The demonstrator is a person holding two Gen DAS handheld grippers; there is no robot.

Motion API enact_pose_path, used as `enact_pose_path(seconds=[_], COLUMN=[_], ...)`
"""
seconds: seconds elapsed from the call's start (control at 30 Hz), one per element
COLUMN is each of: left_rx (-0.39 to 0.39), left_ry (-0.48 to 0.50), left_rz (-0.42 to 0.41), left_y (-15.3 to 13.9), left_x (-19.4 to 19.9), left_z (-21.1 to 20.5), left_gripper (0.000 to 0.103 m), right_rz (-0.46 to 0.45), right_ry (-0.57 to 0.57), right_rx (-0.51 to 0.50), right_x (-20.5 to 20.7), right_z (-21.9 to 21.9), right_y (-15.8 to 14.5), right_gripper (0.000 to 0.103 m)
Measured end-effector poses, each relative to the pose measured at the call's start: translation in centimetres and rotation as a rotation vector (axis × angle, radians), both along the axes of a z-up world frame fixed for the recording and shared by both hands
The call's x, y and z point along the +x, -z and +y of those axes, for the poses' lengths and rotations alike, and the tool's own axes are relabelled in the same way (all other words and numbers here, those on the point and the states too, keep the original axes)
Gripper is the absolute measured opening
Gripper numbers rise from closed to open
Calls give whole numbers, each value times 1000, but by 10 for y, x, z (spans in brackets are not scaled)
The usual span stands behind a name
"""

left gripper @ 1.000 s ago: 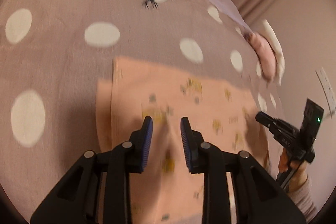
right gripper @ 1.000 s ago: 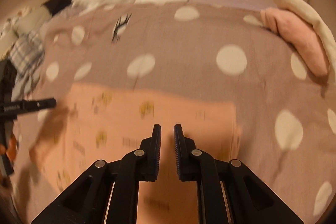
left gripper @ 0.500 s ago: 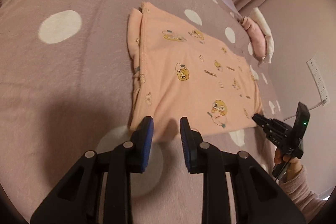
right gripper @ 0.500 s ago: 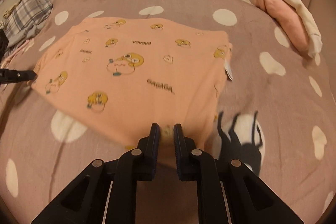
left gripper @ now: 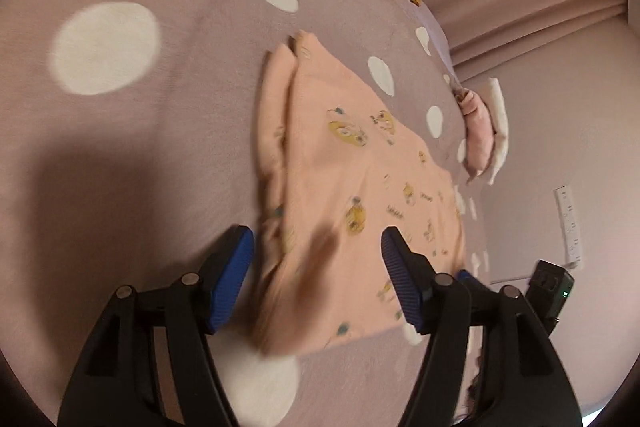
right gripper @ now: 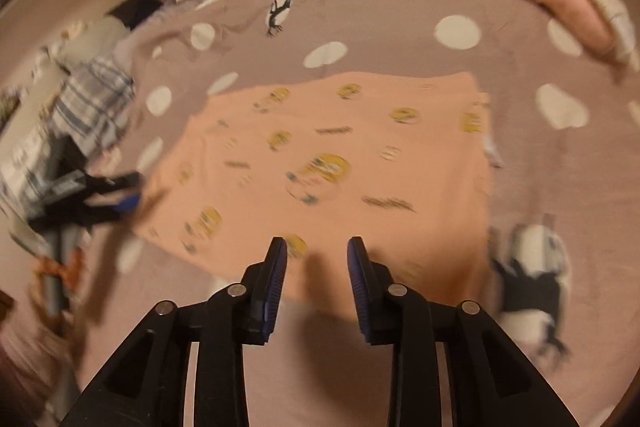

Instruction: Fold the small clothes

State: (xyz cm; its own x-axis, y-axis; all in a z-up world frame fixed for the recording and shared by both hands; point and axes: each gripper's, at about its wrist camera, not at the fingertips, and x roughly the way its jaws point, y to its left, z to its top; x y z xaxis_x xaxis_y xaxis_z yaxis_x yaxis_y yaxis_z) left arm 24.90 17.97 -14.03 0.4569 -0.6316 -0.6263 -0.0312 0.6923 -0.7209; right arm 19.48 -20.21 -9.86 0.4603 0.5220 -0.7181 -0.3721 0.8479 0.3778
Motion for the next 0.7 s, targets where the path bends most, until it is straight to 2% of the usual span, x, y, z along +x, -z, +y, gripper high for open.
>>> enact_pose_path(seconds=[0.13,0.3,0.33,0.4,0.47,0.57,0.7], left_rx=[-25,-29,-27,-7,15,12,51], left_ry=[20,32,29,23,21,18,36], left_rz=[2,7,8,22,38,51,51], left_y=[1,1,2,3,7,10,8], left_x=[21,37,38,42,44,44,46], left_z=[-13,-21,-21,-20,-19,-14,-18], left_gripper=[66,64,62,44,30,30,30], right_rz=[29,48,50,53,56,63,74], right_ry=[-12,-9,-6,1,23,39,28], right_rx=[73,64,61,50,24,-38,-126], right_x=[22,62,71,84,98,114,120], right_z=[24,61,69,81,92,106,117], right_y=[3,5,4,3,4,12,26], right_gripper=[31,31,31,31,28,25,22])
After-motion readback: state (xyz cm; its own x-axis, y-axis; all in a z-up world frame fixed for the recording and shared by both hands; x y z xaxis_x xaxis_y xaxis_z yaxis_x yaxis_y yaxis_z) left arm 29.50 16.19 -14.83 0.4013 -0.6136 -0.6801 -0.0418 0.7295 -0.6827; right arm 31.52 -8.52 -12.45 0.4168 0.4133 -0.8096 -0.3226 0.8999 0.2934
